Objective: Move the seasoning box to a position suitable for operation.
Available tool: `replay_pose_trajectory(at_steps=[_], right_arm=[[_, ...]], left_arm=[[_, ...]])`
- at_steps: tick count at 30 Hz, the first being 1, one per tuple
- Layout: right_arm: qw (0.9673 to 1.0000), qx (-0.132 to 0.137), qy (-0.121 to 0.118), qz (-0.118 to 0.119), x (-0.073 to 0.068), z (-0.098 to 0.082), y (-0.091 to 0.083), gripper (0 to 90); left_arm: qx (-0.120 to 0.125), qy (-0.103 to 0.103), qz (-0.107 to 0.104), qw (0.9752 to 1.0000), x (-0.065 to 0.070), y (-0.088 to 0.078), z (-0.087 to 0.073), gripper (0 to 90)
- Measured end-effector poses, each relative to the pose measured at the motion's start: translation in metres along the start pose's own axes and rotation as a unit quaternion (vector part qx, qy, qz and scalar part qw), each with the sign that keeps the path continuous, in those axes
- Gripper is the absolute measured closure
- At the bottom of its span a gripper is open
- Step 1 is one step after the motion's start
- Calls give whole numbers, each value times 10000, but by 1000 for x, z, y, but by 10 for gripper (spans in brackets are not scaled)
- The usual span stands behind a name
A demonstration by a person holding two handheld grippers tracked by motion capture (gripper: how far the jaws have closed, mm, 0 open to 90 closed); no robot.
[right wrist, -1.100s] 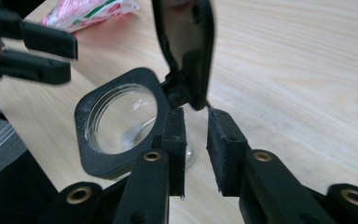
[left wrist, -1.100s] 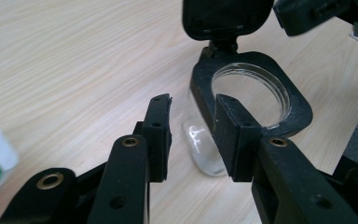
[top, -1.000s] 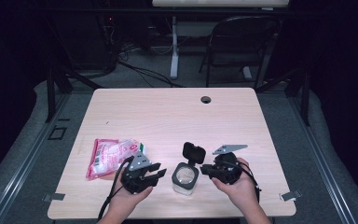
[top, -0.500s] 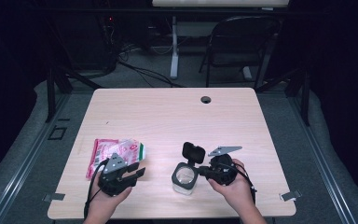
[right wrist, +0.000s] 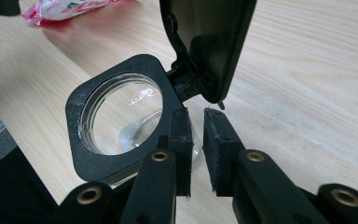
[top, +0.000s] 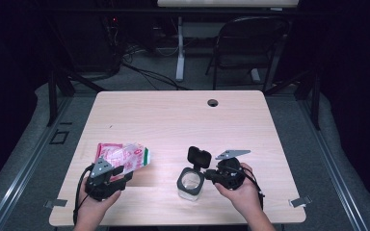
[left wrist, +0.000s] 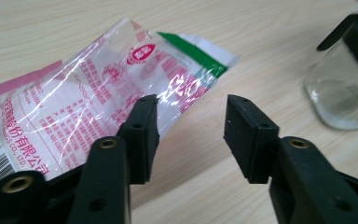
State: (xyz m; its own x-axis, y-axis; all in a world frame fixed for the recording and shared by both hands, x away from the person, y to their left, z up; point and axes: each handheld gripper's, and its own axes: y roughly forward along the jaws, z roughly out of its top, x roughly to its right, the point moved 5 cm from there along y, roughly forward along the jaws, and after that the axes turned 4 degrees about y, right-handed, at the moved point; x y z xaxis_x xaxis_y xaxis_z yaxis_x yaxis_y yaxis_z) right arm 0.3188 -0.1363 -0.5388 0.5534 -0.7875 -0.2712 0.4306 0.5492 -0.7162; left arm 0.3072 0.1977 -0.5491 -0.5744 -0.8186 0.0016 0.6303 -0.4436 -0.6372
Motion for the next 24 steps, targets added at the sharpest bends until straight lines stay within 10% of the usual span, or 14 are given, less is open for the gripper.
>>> replay_pose_trajectory(at_steps=[24], right_arm=[[9997, 196, 154, -6, 7, -6, -18, 786]], left_arm=[[-453, 563, 692, 9950, -7, 44, -12, 387]])
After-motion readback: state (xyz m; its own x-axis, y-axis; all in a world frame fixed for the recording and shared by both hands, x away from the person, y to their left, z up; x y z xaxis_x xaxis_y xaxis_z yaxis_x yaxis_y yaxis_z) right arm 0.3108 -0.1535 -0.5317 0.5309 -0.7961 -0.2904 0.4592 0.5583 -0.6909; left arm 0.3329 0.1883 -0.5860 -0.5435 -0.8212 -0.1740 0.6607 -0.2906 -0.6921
